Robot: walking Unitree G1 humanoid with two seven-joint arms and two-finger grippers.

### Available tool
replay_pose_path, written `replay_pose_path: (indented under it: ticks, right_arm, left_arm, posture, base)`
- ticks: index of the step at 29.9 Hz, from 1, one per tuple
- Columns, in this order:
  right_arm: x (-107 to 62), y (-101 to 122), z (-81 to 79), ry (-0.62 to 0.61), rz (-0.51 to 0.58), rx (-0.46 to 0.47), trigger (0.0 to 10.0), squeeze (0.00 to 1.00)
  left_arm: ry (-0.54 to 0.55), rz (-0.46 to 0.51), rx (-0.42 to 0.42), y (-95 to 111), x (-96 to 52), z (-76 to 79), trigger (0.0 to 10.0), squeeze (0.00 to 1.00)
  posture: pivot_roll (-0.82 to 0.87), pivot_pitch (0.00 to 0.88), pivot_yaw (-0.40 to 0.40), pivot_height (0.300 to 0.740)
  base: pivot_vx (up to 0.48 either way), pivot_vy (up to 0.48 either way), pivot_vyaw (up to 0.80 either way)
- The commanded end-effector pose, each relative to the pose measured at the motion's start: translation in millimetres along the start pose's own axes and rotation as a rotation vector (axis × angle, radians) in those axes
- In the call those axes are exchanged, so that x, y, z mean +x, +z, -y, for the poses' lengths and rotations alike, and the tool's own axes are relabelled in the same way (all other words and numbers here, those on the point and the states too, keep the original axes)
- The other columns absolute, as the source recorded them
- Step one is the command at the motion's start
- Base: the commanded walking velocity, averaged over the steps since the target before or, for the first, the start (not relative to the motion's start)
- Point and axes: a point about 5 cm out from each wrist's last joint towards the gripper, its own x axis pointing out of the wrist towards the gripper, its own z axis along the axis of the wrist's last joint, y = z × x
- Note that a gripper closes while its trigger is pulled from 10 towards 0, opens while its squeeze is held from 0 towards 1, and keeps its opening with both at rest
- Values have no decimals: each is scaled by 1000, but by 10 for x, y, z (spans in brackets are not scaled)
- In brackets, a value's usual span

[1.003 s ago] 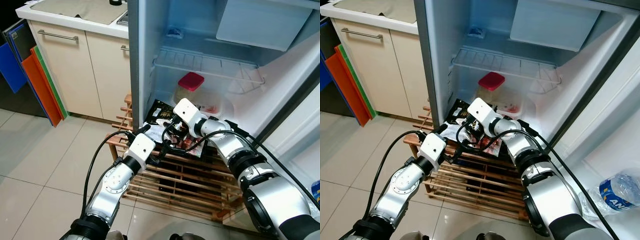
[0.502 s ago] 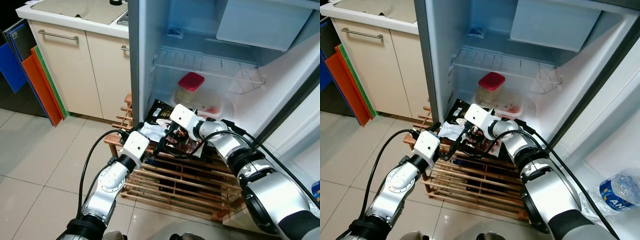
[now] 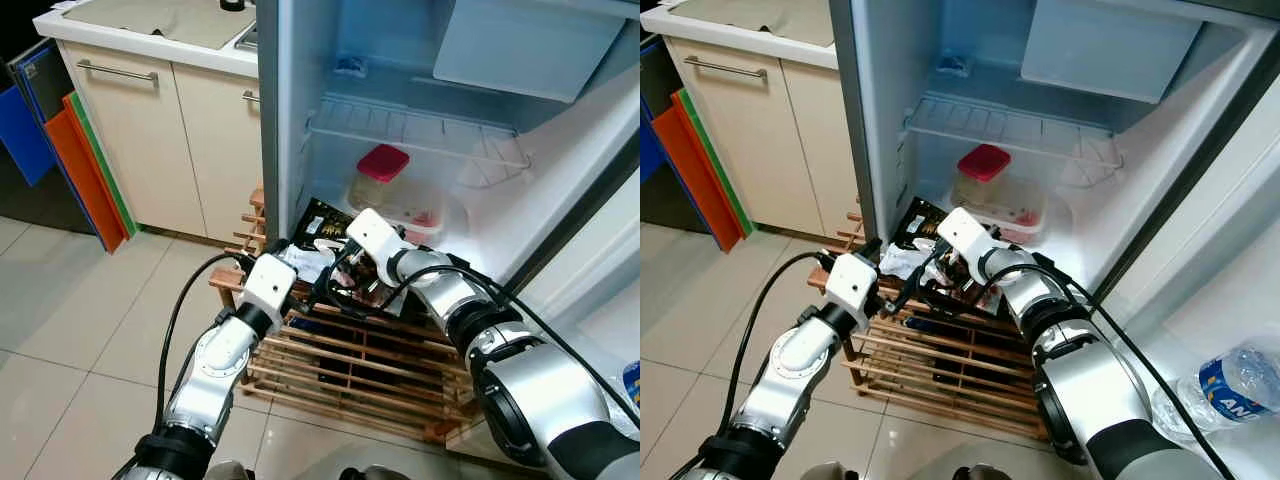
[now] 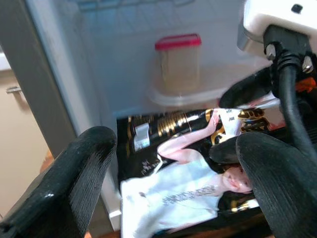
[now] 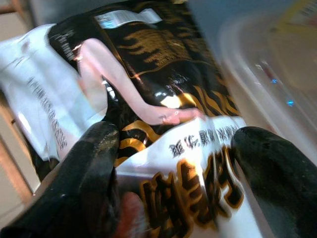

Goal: Restocking fridge

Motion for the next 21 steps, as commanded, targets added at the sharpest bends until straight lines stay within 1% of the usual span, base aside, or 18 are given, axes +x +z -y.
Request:
replay_pose_path:
  ticks: [1, 5, 11, 16, 21]
  right_arm:
    - [-6, 46, 74, -36, -5, 29, 0, 0]
    - [-4, 11, 49, -21, -23, 9, 0, 0]
    - [-12, -6, 64, -17, -34, -1, 0, 0]
    - [-16, -22, 67, -12, -36, 15, 0, 0]
    - [-14, -90, 10, 6, -48, 35, 0, 0]
  left_arm:
    - [-25, 28, 0, 91, 67, 29, 10000, 0]
    - [-28, 35, 4, 119, 95, 33, 10000, 0]
    - [-29, 48, 9, 162, 132, 39, 10000, 0]
    - [-27, 55, 14, 192, 159, 24, 10000, 0]
    - [-22, 57, 21, 216, 177, 19, 10000, 0]
  posture:
    - [70, 8, -90, 740]
    - [65, 3, -91, 740]
    - [58, 0, -90, 740]
    - [56, 0, -89, 740]
    - [49, 11, -95, 740]
  base:
    - [0, 0, 0]
    - [0, 0, 0]
    - [0, 0, 0]
    - [0, 0, 0]
    - [0, 0, 0]
